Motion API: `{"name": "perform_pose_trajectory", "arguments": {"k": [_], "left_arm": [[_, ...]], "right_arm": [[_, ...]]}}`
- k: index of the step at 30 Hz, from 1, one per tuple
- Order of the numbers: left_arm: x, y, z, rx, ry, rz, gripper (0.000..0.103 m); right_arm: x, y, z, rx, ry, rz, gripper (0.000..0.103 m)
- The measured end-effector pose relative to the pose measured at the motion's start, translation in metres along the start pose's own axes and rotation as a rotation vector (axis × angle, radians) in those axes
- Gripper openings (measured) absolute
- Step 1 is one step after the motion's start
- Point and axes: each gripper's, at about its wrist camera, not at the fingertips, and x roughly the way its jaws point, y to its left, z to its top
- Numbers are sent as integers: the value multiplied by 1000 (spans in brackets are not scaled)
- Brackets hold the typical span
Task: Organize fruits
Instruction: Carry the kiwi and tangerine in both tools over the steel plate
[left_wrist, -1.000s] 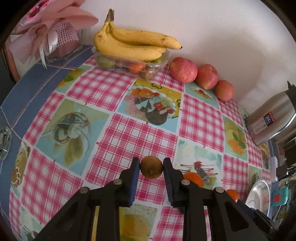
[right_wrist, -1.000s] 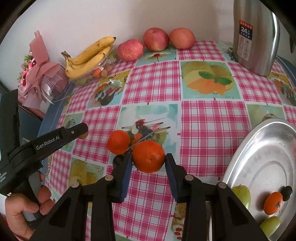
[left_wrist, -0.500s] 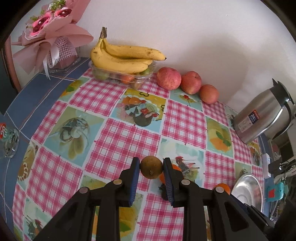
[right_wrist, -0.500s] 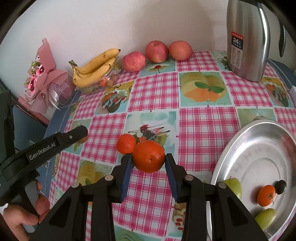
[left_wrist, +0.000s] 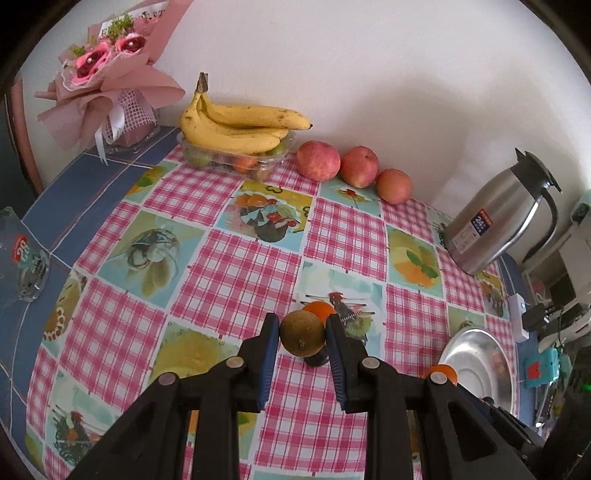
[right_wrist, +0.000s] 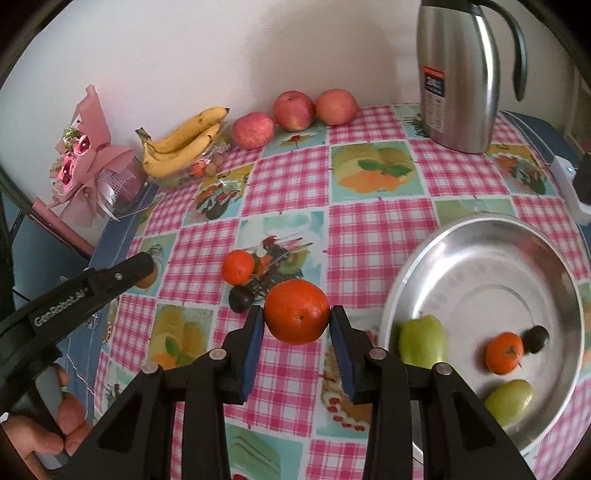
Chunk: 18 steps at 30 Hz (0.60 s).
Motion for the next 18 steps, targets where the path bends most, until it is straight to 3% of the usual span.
{"name": "perform_pose_trajectory", "arguments": {"k": [18], "left_arm": [[1, -55, -17, 87, 31, -57, 28]], "right_arm": [[-13, -43, -1, 102, -8, -67, 38]]}}
